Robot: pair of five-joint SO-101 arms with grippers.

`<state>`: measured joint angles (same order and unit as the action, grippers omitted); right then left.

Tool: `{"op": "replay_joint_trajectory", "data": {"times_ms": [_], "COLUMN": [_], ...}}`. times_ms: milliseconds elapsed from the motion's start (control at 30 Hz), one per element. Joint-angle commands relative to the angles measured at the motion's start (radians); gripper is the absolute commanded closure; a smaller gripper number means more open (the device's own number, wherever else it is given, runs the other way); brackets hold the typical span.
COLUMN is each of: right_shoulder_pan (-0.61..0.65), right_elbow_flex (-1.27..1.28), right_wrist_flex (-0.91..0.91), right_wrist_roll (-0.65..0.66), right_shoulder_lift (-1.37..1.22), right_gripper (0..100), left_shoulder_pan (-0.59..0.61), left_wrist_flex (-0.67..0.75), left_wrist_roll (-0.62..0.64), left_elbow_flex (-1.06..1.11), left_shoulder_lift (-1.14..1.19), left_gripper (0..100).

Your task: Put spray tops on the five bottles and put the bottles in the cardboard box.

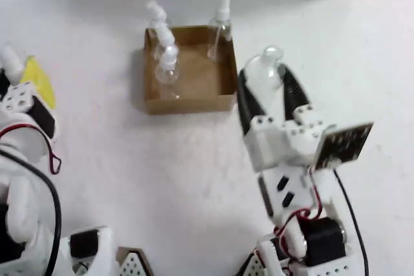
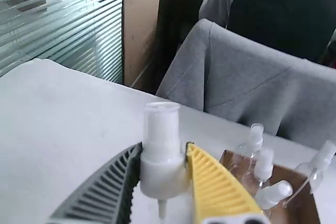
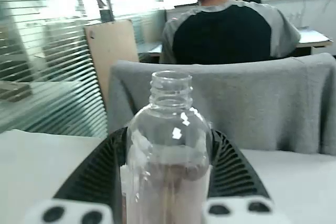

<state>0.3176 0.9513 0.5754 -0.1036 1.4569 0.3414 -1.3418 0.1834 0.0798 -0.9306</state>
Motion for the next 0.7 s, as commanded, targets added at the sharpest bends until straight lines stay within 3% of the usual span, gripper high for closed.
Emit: {"op": "replay_joint_trajectory", "data": {"times_ms": [0, 167, 467, 667], "right_shoulder_pan": [0.151, 0.282, 0.484, 0.493], "right_elbow_flex": [0.087, 0.196, 0.454, 0.618], "right_wrist_flex": [-0.074, -0.081, -0.151, -0.314], "right_wrist_roll": [-0.011, -0.002, 0.204, 0.209], "right_shoulder_lift": [0.143, 0.262, 0.349, 0.348], "right_gripper": [98.3, 98.3, 98.3, 98.3], "left_shoulder_pan": [0.021, 0.022, 0.015, -0.173], "left_wrist_flex": [0.035, 0.187, 0.543, 0.591], "left_wrist_roll": [0.055, 0.063, 0.064, 0.087], "left_elbow_flex": [-0.086, -0.086, -0.087, -0.077], "left_shoulder_lift": [-0.013, -0.013, -0.013, -0.008], "left_gripper": [98, 98, 98, 98]}}
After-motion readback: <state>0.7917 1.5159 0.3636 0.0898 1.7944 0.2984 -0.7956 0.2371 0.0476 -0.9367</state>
